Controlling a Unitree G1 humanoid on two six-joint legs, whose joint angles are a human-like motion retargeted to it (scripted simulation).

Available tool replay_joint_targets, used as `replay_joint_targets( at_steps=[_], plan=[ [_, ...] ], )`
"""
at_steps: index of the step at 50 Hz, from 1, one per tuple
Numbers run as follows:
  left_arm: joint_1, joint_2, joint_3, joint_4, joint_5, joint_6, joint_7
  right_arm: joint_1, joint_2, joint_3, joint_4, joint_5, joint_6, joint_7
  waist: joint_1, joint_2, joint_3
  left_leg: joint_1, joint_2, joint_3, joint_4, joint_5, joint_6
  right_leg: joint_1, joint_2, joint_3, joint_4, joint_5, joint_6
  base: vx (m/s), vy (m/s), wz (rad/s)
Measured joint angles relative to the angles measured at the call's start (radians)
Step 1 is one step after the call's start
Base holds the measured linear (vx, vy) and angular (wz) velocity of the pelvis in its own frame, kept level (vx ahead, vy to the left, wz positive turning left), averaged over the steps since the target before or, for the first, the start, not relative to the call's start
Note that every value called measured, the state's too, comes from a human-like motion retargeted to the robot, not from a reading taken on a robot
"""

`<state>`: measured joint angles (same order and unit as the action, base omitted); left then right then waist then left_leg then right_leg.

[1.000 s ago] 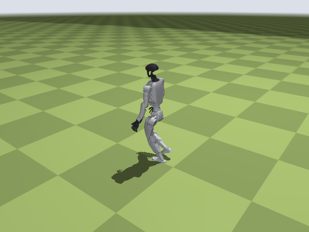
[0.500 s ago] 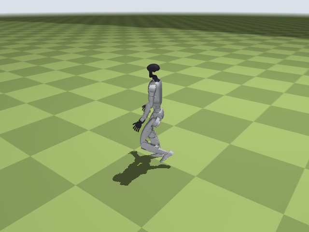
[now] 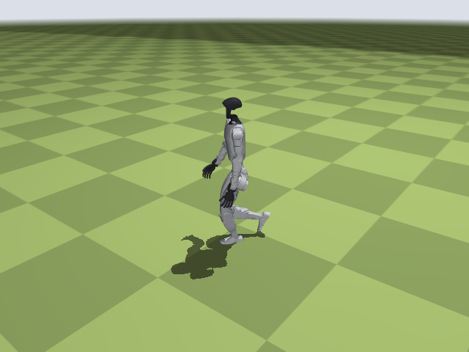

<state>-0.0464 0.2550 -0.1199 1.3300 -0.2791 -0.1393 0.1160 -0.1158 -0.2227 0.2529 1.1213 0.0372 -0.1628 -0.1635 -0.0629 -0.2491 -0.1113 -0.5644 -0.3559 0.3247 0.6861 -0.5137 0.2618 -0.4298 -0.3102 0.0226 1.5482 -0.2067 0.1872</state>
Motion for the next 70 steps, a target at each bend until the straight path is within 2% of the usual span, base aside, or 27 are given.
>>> replay_joint_targets(
  at_steps=[4,7,8,11,15,18,21,23,26,28,30,32,35,38,43,48,50,51,53,55,57,60,61,64,65,67,70],
  plan=[
    [-0.033,0.001,-0.049,-0.019,0.061,0.010,0.005,0.005,-0.001,0.017,0.017,-0.029,0.010,0.008,-0.027,0.024,0.041,0.179,-0.046,-0.098,-0.087,-0.044,-0.003,-0.149,-0.045,0.019,0.026,-0.203,-0.111,0.60,0.07,0.67],
    [-0.072,-0.003,-0.087,-0.043,0.116,0.011,0.017,0.013,0.003,0.027,0.031,-0.059,0.019,0.000,-0.037,0.057,0.076,0.294,-0.043,-0.191,-0.102,-0.101,-0.011,-0.240,-0.007,0.026,-0.101,-0.315,-0.160,0.61,0.03,0.92],
    [-0.092,-0.005,-0.099,-0.051,0.135,0.010,0.021,0.011,0.005,0.026,0.039,-0.069,0.023,-0.002,-0.032,0.081,0.091,0.332,-0.026,-0.226,-0.107,-0.122,-0.015,-0.260,0.035,0.021,-0.172,-0.328,-0.165,0.62,0.00,0.93],
    [-0.135,-0.015,-0.144,-0.077,0.183,-0.006,0.030,0.018,0.011,0.021,0.070,-0.079,0.027,-0.008,-0.014,0.138,0.110,0.384,0.013,-0.313,-0.071,-0.183,-0.028,-0.317,0.168,0.031,-0.414,-0.326,-0.142,0.62,-0.02,0.91],
    [-0.177,-0.027,-0.196,-0.106,0.230,-0.033,0.034,0.024,0.009,0.007,0.105,-0.068,0.023,-0.020,0.031,0.220,0.078,0.365,0.083,-0.406,-0.009,-0.238,-0.067,-0.368,0.359,0.070,-0.803,-0.250,-0.083,0.61,-0.05,0.74],
    [-0.179,-0.035,-0.220,-0.112,0.253,-0.043,0.036,0.027,-0.001,-0.005,0.123,-0.056,0.019,-0.031,0.045,0.247,0.069,0.388,0.100,-0.459,0.042,-0.253,-0.091,-0.374,0.426,0.115,-0.865,-0.197,-0.062,0.61,-0.07,0.89],
    [-0.148,-0.041,-0.231,-0.100,0.259,-0.040,0.034,0.033,-0.012,-0.018,0.131,-0.047,0.016,-0.051,0.055,0.282,0.059,0.404,0.137,-0.475,0.181,-0.265,-0.124,-0.382,0.478,0.108,-0.742,-0.168,-0.083,0.63,-0.08,0.87],
    [-0.120,-0.047,-0.233,-0.084,0.248,-0.035,0.023,0.032,-0.031,-0.024,0.132,-0.038,0.011,-0.067,0.059,0.343,0.076,0.421,0.199,-0.495,0.313,-0.222,-0.178,-0.331,0.521,0.062,-0.692,-0.167,-0.120,0.61,-0.09,0.90],
    [-0.081,-0.052,-0.232,-0.072,0.234,-0.027,-0.004,0.031,-0.058,-0.023,0.106,-0.022,0.006,-0.085,0.072,0.424,0.094,0.345,0.311,-0.481,0.581,-0.001,-0.290,-0.244,0.570,-0.005,-0.693,-0.199,-0.191,0.53,-0.08,0.98],
    [-0.069,-0.048,-0.235,-0.082,0.227,-0.017,-0.024,0.026,-0.078,-0.025,0.081,-0.013,0.006,-0.089,0.089,0.448,0.094,0.232,0.397,-0.437,0.758,0.134,-0.306,-0.190,0.573,-0.041,-0.715,-0.229,-0.226,0.52,-0.09,1.31],
    [-0.072,-0.041,-0.236,-0.100,0.217,-0.005,-0.039,0.013,-0.096,-0.028,0.062,-0.005,0.012,-0.086,0.110,0.446,0.092,0.103,0.483,-0.386,0.888,0.149,-0.252,-0.130,0.556,-0.074,-0.747,-0.261,-0.246,0.54,-0.13,1.45],
    [-0.063,-0.041,-0.226,-0.117,0.210,-0.003,-0.044,0.006,-0.101,-0.024,0.050,0.000,0.017,-0.084,0.143,0.439,0.094,-0.002,0.543,-0.341,0.947,0.074,-0.199,-0.085,0.540,-0.104,-0.732,-0.310,-0.259,0.56,-0.13,1.38],
    [-0.076,-0.027,-0.195,-0.146,0.191,0.004,-0.060,-0.040,-0.113,-0.032,0.032,0.015,0.030,-0.060,0.172,0.396,0.113,-0.136,0.538,-0.278,0.868,-0.019,-0.154,0.044,0.483,-0.130,-0.813,-0.362,-0.263,0.61,-0.10,1.39],
    [-0.067,-0.033,-0.167,-0.149,0.177,0.002,-0.062,-0.071,-0.108,-0.032,0.011,0.023,0.028,-0.049,0.195,0.366,0.132,-0.205,0.520,-0.216,0.655,-0.074,-0.165,0.154,0.444,-0.153,-0.852,-0.422,-0.260,0.64,-0.04,1.01],
    [-0.060,-0.062,-0.133,-0.108,0.177,0.015,-0.059,-0.119,-0.093,-0.024,-0.011,-0.002,0.031,-0.038,0.183,0.311,0.123,-0.239,0.428,-0.146,0.143,-0.061,-0.215,0.285,0.389,-0.200,-0.921,-0.483,-0.231,0.66,0.04,0.87],
    [-0.033,-0.092,-0.126,-0.061,0.170,0.037,-0.065,-0.111,-0.056,-0.011,-0.019,-0.014,0.033,-0.019,0.182,0.266,0.091,-0.283,0.390,-0.123,0.133,-0.021,-0.196,0.301,0.339,-0.202,-0.758,-0.518,-0.201,0.69,0.08,0.33],
    [-0.032,-0.086,-0.132,-0.026,0.149,0.044,-0.085,-0.089,-0.028,-0.008,-0.010,-0.010,0.038,0.003,0.173,0.187,0.088,-0.232,0.316,-0.088,0.130,0.042,-0.160,0.311,0.248,-0.187,-0.642,-0.497,-0.169,0.76,0.09,0.51],
    [-0.029,-0.085,-0.135,-0.011,0.135,0.048,-0.096,-0.072,-0.015,-0.003,-0.001,-0.003,0.042,0.021,0.160,0.152,0.084,-0.214,0.270,-0.079,0.138,0.064,-0.141,0.301,0.211,-0.165,-0.568,-0.436,-0.136,0.72,0.10,0.89],
    [-0.026,-0.082,-0.138,0.013,0.109,0.057,-0.120,-0.036,0.007,0.014,0.020,0.012,0.054,0.071,0.128,0.079,0.077,-0.166,0.161,-0.066,0.118,0.091,-0.100,0.258,0.132,-0.115,-0.394,-0.259,-0.064,0.67,0.09,1.12],
    [-0.034,-0.075,-0.140,0.020,0.097,0.067,-0.142,-0.008,0.023,0.033,0.041,0.025,0.070,0.130,0.091,0.014,0.074,-0.094,0.053,-0.065,0.054,0.097,-0.059,0.180,0.063,-0.055,-0.210,-0.024,-0.003,0.65,0.07,1.12],
    [-0.056,-0.062,-0.147,0.010,0.100,0.074,-0.148,0.008,0.031,0.049,0.058,0.025,0.084,0.169,0.058,-0.017,0.079,-0.009,-0.016,-0.091,-0.003,0.085,-0.035,0.096,0.025,-0.013,-0.067,0.065,0.000,0.67,0.04,0.91],
    [-0.115,-0.038,-0.157,-0.014,0.110,0.083,-0.134,0.016,0.028,0.064,0.077,0.017,0.095,0.197,0.021,-0.022,0.099,0.164,-0.076,-0.171,-0.141,0.083,-0.029,-0.030,-0.018,0.021,0.051,-0.031,-0.065,0.69,0.03,0.62],
    [-0.124,-0.036,-0.164,-0.025,0.115,0.080,-0.124,0.031,0.028,0.066,0.080,0.014,0.095,0.195,0.007,-0.026,0.102,0.188,-0.093,-0.187,-0.127,0.064,-0.033,-0.069,-0.041,0.028,0.062,-0.100,-0.089,0.68,0.01,0.62],
    [-0.197,-0.019,-0.164,-0.065,0.132,0.076,-0.098,0.036,0.013,0.061,0.084,0.011,0.098,0.196,-0.017,0.009,0.133,0.376,-0.100,-0.298,-0.256,0.052,-0.045,-0.166,-0.040,0.023,-0.026,-0.241,-0.145,0.71,-0.03,0.59],
    [-0.212,-0.017,-0.169,-0.081,0.138,0.070,-0.091,0.046,0.012,0.059,0.085,0.011,0.098,0.195,-0.027,0.010,0.138,0.402,-0.108,-0.321,-0.243,0.030,-0.046,-0.199,-0.046,0.024,-0.069,-0.279,-0.153,0.70,-0.07,0.63],
    [-0.266,-0.014,-0.172,-0.112,0.152,0.062,-0.083,0.040,0.002,0.048,0.088,0.012,0.101,0.197,-0.022,0.062,0.160,0.502,-0.064,-0.387,-0.295,-0.003,-0.047,-0.236,0.016,-0.003,-0.225,-0.300,-0.152,0.71,-0.08,0.47],
    [-0.318,-0.015,-0.188,-0.152,0.174,0.040,-0.081,0.038,-0.003,0.037,0.097,0.013,0.107,0.195,-0.010,0.114,0.165,0.564,-0.017,-0.446,-0.285,-0.067,-0.048,-0.286,0.110,-0.021,-0.497,-0.294,-0.107,0.66,-0.11,0.35]
  ],
)
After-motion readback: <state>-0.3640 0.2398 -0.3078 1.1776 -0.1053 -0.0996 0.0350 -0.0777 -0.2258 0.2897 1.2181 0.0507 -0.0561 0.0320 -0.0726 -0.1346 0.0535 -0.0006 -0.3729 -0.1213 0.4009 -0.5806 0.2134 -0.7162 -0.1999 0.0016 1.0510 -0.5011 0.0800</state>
